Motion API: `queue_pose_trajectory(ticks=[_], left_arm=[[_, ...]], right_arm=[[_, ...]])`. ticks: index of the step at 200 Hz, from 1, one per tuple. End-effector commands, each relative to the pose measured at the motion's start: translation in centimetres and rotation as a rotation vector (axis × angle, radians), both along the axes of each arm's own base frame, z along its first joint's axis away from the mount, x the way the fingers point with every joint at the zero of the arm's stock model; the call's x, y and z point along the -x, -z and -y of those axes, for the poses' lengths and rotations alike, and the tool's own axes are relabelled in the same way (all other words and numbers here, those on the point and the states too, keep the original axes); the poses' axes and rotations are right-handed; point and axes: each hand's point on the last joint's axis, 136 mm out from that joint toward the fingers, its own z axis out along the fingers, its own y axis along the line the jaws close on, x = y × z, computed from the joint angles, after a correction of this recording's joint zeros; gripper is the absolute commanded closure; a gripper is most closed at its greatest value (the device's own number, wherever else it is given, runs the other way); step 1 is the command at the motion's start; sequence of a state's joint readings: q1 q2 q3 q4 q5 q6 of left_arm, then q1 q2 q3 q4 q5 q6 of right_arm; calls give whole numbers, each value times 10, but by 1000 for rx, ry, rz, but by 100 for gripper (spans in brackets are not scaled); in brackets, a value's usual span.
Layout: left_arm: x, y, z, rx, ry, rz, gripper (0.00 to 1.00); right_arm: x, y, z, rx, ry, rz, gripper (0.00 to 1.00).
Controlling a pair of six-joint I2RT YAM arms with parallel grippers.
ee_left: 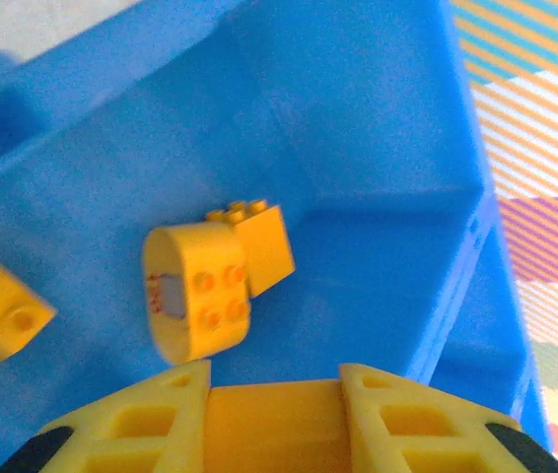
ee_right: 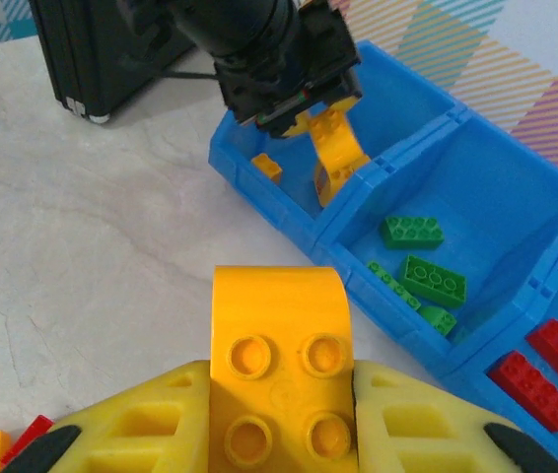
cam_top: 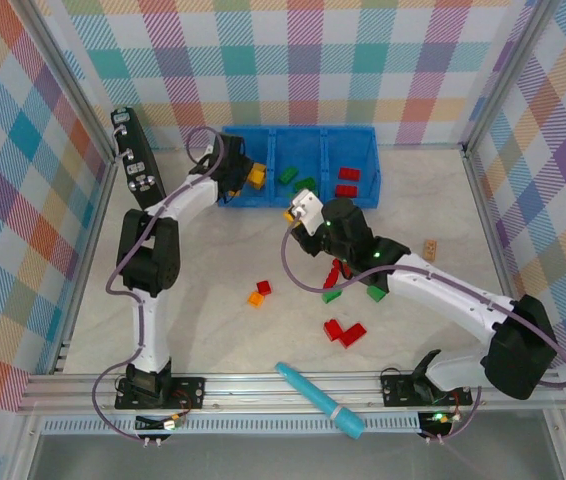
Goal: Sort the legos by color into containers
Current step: Place the lego in the container.
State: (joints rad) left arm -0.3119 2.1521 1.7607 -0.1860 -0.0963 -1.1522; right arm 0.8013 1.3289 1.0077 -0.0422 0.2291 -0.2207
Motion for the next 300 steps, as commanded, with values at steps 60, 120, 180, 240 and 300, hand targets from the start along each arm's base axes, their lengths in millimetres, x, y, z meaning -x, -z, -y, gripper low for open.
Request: queue_pose_trajectory(ticks=[60, 120, 180, 240, 300], left_arm=[[-11, -8, 0, -9, -28, 12, 39], [17, -118, -28, -55, 7, 141, 33], [141, -201, -139, -412, 44, 114, 24], [257, -180, -169, -588, 257, -18, 15], [317, -120, -136, -496, 456, 23, 14]], right_arm=[[-7, -15, 0, -48, 30, 44, 74], [-38, -21, -15, -57, -2, 105, 74], [-98, -35, -58, -51, -60, 212, 74], [-174, -19, -114, -14, -53, 310, 73], [-235, 30, -153, -34, 28, 260, 72]])
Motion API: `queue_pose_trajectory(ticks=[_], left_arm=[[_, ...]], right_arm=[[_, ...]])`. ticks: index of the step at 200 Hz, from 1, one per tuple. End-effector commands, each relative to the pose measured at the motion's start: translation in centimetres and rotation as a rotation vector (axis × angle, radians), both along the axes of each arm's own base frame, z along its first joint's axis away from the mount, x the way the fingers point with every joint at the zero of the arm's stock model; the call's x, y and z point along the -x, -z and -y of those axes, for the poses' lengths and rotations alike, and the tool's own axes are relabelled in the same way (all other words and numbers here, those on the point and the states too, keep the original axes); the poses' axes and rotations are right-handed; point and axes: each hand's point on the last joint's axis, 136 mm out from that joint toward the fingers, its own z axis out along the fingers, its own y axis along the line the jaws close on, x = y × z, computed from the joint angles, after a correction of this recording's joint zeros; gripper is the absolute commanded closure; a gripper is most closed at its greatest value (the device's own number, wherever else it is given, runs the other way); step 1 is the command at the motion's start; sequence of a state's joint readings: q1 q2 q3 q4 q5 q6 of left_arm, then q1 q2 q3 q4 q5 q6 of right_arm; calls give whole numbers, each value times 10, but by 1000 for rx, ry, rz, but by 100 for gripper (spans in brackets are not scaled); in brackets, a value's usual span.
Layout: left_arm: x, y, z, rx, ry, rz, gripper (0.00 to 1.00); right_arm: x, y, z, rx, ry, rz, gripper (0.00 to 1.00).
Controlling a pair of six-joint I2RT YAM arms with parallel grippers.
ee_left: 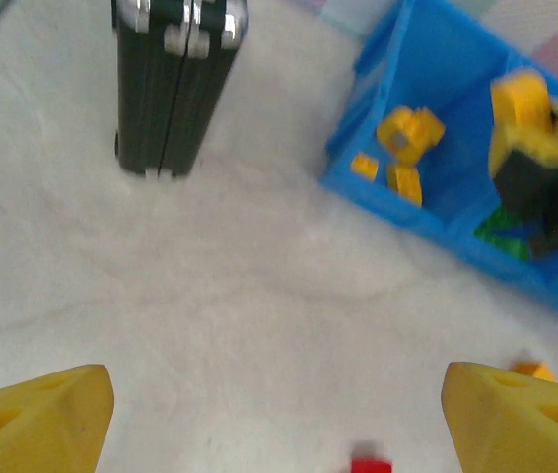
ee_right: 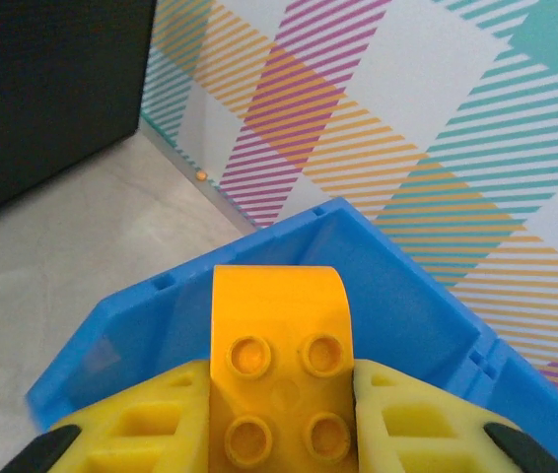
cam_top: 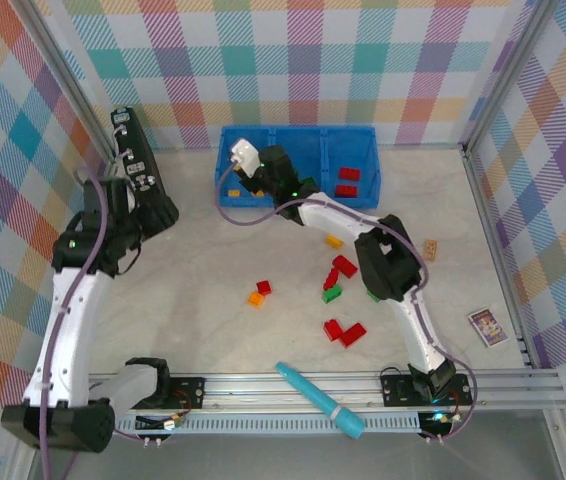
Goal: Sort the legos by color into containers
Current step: Place the lego in the container.
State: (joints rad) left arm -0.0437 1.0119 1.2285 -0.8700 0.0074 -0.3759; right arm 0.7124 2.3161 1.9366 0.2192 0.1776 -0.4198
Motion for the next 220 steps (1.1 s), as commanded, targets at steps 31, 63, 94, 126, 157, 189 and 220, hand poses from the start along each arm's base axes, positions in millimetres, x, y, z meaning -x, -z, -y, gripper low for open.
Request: queue_pose_trajectory(ticks=[31, 63, 94, 126, 157, 189, 220], left_arm=[[42, 66, 43, 114, 240, -186, 13], [56, 92, 65, 114, 306, -258, 13], [65, 114, 88, 175, 307, -306, 15], [75, 140, 121, 163, 349, -350, 15], [77, 153, 130, 21, 391, -389, 16], [76, 163, 138, -100, 449, -408, 16], [73, 167, 149, -123, 458, -380, 16]], right_arm=[[-44, 9, -14, -42, 109, 16, 71], [-56, 30, -26, 1, 94, 5, 69], [-62, 48, -20, 21, 111, -24, 68], [-67, 63, -9, 20, 131, -80, 65], [-65, 69, -7, 42, 106, -97, 61], [-64, 69, -6, 38, 86, -102, 49], [-62, 53, -5, 27, 76, -73, 35]])
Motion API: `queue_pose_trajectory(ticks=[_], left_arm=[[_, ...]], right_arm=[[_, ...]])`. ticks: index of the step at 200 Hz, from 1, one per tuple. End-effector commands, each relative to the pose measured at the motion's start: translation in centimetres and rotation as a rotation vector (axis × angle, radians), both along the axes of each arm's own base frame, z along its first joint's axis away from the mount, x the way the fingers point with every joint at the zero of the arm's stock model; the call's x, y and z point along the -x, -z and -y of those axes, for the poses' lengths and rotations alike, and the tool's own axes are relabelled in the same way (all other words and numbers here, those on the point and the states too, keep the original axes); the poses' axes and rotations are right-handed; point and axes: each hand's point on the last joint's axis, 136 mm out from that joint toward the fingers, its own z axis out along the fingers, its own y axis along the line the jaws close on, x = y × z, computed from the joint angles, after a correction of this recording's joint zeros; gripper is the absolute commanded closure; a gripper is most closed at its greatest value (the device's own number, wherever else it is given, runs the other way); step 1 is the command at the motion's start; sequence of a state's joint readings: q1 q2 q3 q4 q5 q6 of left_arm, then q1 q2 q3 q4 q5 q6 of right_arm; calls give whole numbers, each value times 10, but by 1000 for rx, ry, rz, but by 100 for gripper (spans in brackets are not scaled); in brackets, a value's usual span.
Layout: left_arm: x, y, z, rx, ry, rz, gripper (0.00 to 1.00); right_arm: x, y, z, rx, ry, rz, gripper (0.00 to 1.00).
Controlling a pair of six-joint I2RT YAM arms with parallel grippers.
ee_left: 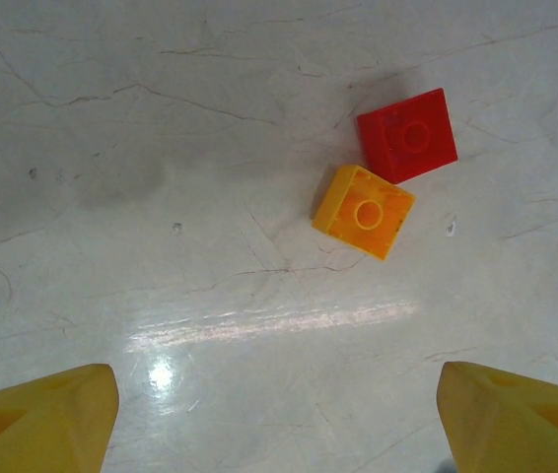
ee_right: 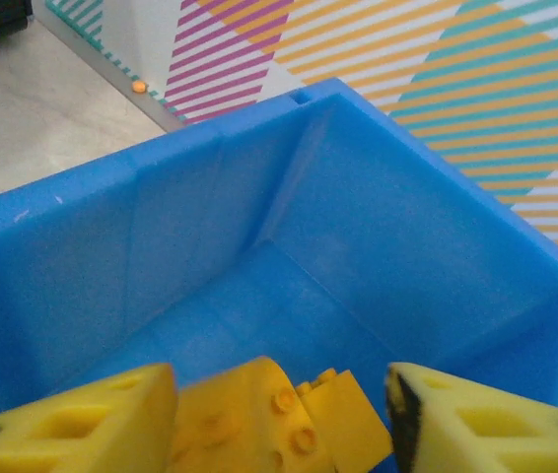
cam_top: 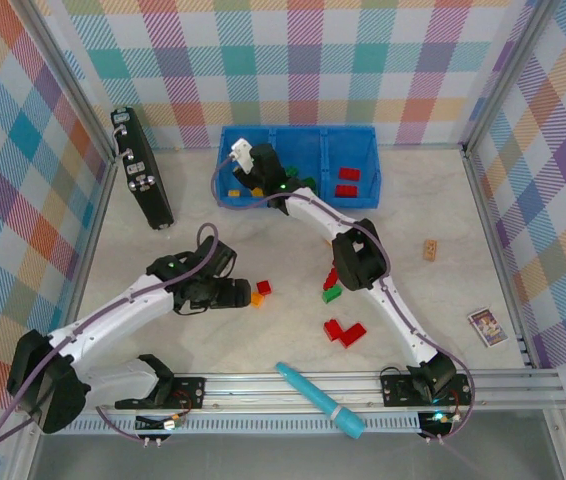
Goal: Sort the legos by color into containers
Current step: Place the lego in the container, then pick up the lego from the center of the table.
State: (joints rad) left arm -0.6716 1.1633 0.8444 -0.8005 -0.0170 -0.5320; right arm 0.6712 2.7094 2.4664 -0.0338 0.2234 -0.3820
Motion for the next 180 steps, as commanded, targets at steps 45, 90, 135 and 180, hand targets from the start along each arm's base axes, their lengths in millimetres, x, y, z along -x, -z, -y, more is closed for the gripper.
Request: queue_pose_trajectory(ticks=[45, 90, 135, 180], left_arm=[[-22, 2, 22, 10, 19, 108, 20], [-21, 20, 38, -36, 100, 83, 22], [-18, 42, 53, -145, 181, 65, 23], [-21, 57, 62, -203, 198, 60, 28]], right_arm=[[33, -84, -7, -70, -179, 117, 28], [64, -156, 15, -52, -252, 220, 23], [99, -199, 74, -58, -210, 205, 21], [144, -187, 133, -20, -139, 109, 21]])
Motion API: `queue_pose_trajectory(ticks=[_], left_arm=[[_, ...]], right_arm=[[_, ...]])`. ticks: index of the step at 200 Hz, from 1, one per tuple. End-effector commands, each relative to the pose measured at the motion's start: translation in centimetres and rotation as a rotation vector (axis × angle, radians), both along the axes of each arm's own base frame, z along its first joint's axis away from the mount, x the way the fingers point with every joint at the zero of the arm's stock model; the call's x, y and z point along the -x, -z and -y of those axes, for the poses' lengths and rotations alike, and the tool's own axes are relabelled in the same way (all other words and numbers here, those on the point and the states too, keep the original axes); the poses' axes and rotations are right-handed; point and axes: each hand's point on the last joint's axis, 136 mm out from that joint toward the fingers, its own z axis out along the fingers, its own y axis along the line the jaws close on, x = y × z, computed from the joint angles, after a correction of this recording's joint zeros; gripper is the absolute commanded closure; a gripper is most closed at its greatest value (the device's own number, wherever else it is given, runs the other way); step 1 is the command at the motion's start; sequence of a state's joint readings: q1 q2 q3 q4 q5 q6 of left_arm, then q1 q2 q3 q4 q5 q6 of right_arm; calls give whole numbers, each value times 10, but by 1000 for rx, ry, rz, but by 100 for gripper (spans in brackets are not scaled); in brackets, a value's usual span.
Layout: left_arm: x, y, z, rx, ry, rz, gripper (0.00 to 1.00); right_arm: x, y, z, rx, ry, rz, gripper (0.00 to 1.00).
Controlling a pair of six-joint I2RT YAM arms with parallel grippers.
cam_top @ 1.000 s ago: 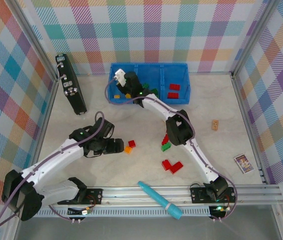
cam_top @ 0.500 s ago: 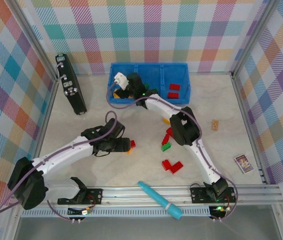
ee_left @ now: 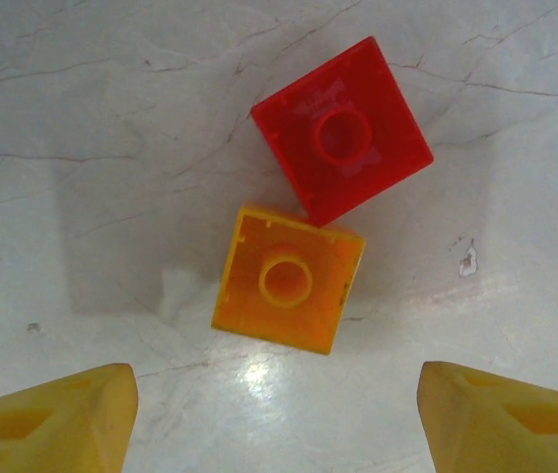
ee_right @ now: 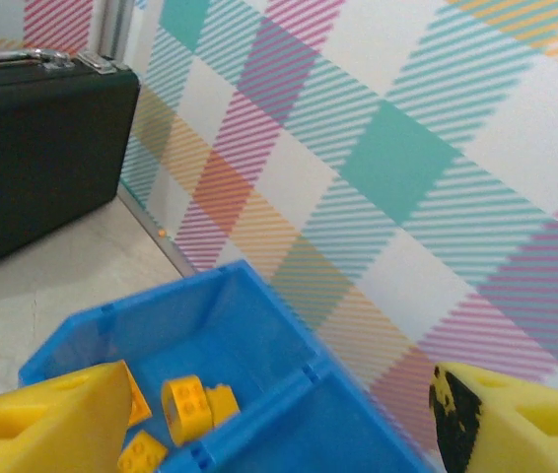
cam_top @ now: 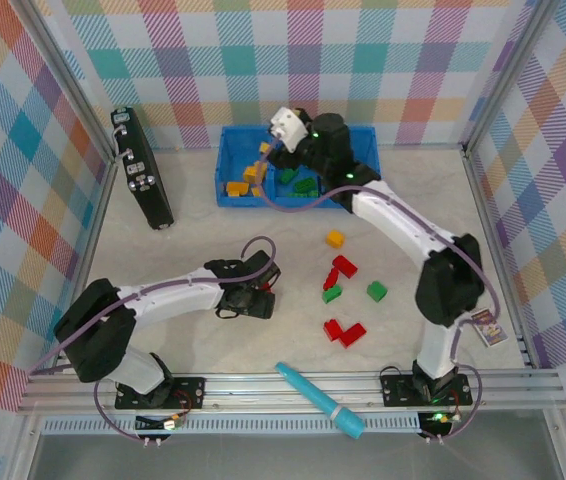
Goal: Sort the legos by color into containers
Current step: Pick up the lego from the center of the table.
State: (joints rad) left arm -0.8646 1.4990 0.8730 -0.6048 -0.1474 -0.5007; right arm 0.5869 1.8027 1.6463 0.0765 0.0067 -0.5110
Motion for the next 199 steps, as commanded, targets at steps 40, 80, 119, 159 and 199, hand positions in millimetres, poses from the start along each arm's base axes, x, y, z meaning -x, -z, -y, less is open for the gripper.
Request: queue_pose_trajectory(ticks=[40, 80, 119, 159, 199], left_arm=[[-19, 8, 12, -65, 33, 54, 33], [-21, 20, 12, -97, 42, 40, 39], [-21, 26, 11, -117, 43, 32, 43], [-22, 30, 17, -103, 48, 22, 55], [-20, 21, 16, -92, 52, 27, 63]], right_arm=[[50, 57, 71, 85, 140, -172, 21], [72, 68, 106, 84, 229, -196, 21], [85, 79, 132, 58, 283, -243, 21], [91, 92, 152, 50, 339, -280, 21], [93, 102, 167, 39, 389, -302, 21]])
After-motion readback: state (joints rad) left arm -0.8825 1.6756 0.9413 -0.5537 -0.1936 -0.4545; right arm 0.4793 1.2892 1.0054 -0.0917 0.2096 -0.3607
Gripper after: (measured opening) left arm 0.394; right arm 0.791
